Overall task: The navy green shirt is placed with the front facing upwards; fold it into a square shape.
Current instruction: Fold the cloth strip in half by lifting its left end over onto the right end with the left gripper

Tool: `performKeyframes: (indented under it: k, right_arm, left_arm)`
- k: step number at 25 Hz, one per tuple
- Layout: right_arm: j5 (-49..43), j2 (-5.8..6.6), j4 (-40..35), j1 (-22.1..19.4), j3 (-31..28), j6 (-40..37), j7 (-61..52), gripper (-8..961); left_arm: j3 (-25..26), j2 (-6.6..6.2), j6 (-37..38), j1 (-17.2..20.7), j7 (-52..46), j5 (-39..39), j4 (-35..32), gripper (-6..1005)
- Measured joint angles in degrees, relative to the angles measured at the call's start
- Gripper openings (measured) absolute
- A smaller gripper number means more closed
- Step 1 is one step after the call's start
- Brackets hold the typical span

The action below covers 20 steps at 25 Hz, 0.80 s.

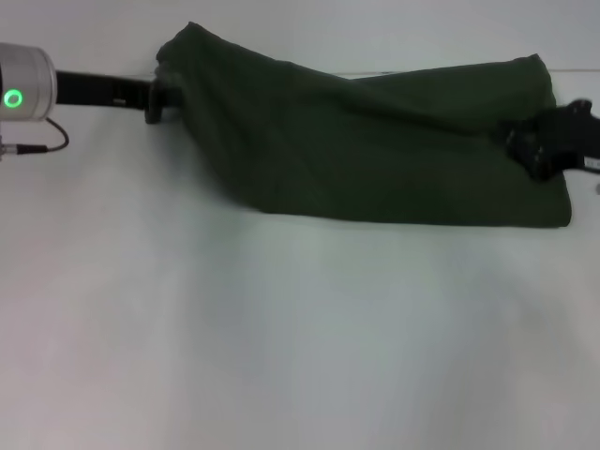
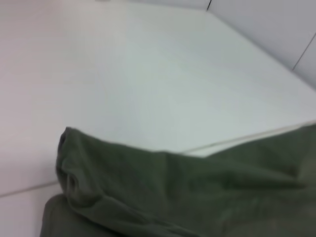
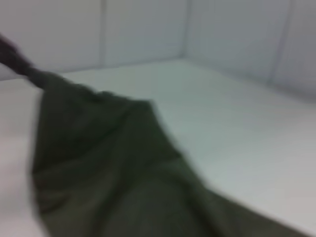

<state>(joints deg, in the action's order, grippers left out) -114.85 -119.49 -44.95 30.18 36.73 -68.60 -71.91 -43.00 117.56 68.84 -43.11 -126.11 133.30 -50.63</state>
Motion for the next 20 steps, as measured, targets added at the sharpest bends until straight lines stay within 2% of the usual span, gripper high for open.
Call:
performKeyframes:
  k: [1,4,9,11,15,20]
  right_arm:
    - [2.09,0.00,1.71,0.11,0.02,1.93,3.71,322]
    - [7.34,0.01,7.81,1.75,0.53,9.63,13.25,87]
    - [13.84,-0.03,18.95,7.42,0.48,21.36,29.20,-2]
    - [16.86,-0.03,22.28,9.37,0.39,23.96,35.20,-2]
    - [20.68,-0.05,26.45,12.39,0.73,26.85,42.58,-2]
    - [20.87,-0.05,27.17,13.85,0.83,27.45,43.78,-2]
  left_arm:
    - [0.14,-0.16,0.30,-0.05,0.01,-0.80,-0.04,40]
    - [0.77,-0.56,1.14,-0.53,-0.13,-1.89,-0.17,41]
    - [2.38,-1.35,3.17,-1.51,-0.25,-4.56,-0.39,41]
    - [2.83,-1.85,4.08,-1.87,-0.45,-5.92,-0.55,40]
    - [5.18,-2.76,7.51,-2.49,-0.98,-7.98,-1.88,40]
    - [10.36,-3.79,13.34,-1.68,-2.13,-9.60,-4.67,40]
